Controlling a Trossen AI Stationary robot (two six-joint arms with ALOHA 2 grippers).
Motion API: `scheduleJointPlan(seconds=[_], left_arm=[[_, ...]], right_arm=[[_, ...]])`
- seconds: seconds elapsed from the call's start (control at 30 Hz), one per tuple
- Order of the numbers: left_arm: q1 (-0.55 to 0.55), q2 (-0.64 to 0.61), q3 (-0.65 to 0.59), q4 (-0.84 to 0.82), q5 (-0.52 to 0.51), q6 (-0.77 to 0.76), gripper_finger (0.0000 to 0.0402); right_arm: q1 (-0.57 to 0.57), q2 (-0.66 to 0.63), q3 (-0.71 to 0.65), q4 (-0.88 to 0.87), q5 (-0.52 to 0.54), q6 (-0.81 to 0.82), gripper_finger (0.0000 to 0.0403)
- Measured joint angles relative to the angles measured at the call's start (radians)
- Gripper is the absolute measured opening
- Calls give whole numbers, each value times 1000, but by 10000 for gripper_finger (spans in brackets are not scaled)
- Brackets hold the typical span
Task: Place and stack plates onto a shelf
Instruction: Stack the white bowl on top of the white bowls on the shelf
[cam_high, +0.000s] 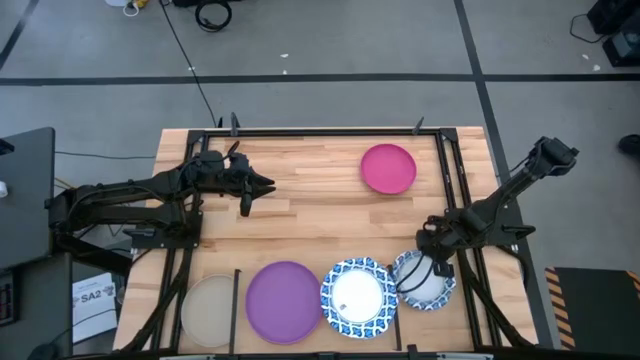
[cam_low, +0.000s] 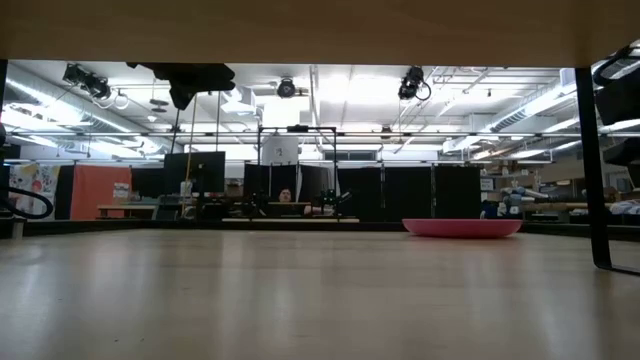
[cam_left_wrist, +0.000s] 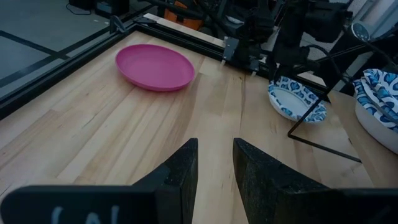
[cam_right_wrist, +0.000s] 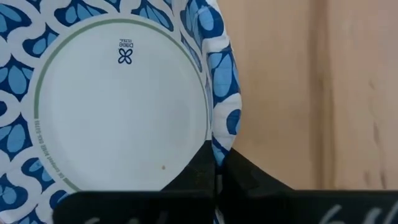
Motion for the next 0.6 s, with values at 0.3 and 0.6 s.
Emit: scheduleJointPlan(seconds=[0.3, 0.6], left_arm=[[0, 0, 0, 0, 0, 0, 107], [0, 0, 0, 0, 0, 0, 107]], right_arm=[[-65, -135, 0, -130, 1, 0, 10], [-171, -206, 57, -206, 174, -21, 10]])
